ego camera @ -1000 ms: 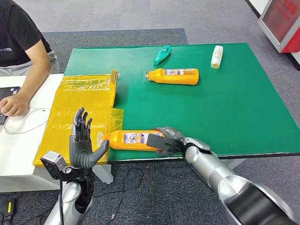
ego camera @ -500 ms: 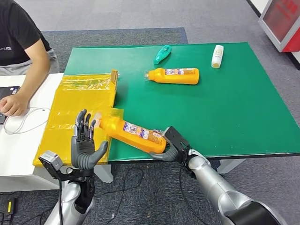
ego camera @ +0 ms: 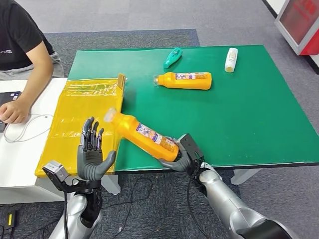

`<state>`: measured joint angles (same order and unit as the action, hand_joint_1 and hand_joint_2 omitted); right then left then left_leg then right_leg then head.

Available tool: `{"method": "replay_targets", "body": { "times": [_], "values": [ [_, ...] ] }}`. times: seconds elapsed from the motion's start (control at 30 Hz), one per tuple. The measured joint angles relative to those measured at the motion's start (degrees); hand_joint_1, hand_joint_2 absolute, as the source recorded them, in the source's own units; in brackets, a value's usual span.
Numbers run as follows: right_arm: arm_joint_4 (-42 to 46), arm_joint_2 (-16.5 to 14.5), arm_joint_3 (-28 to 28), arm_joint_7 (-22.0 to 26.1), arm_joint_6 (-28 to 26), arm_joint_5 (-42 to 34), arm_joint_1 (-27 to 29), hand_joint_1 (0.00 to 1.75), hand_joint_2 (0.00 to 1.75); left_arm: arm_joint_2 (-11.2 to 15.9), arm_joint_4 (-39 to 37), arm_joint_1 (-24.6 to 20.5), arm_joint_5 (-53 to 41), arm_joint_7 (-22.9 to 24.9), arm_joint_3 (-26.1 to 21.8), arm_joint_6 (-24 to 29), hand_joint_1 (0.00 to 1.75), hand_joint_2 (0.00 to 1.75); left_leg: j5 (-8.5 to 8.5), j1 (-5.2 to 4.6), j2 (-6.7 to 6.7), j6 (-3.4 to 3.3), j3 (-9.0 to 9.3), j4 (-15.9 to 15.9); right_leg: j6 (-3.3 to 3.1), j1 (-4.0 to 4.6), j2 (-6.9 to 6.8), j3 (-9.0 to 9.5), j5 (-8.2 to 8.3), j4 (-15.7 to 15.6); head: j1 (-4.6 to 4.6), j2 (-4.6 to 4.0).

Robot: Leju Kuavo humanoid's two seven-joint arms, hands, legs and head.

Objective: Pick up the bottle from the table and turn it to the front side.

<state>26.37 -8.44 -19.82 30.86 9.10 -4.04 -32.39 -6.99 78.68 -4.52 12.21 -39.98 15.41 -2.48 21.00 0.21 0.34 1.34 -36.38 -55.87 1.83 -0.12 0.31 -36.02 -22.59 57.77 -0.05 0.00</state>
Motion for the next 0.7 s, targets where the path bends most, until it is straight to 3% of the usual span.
{"method": "replay_targets", "body": {
  "times": [0.37,0.7],
  "values": [
    [3.23,-0.63,1.80,1.62,-3.99,-4.03,0.48,1.75,1.75,0.52,3.84,2.08,3.58,0.75,4.47,-0.25,0.00,1.75,0.00,0.00,0.00,0.00,-0.05,0.00,0.00,0.00,0.00,-0.04,0.00,0.00,0.01,0.00],
    [14.59,-0.72,-0.20,1.36,-2.84,-3.73,3.45,1.75,1.75,0.67,3.08,2.15,14.78,2.76,4.36,-0.93,0.00,1.75,0.00,0.00,0.00,0.00,-0.06,0.00,0.00,0.01,0.00,-0.08,-0.01,0.00,0.00,0.00]
  ]
}}
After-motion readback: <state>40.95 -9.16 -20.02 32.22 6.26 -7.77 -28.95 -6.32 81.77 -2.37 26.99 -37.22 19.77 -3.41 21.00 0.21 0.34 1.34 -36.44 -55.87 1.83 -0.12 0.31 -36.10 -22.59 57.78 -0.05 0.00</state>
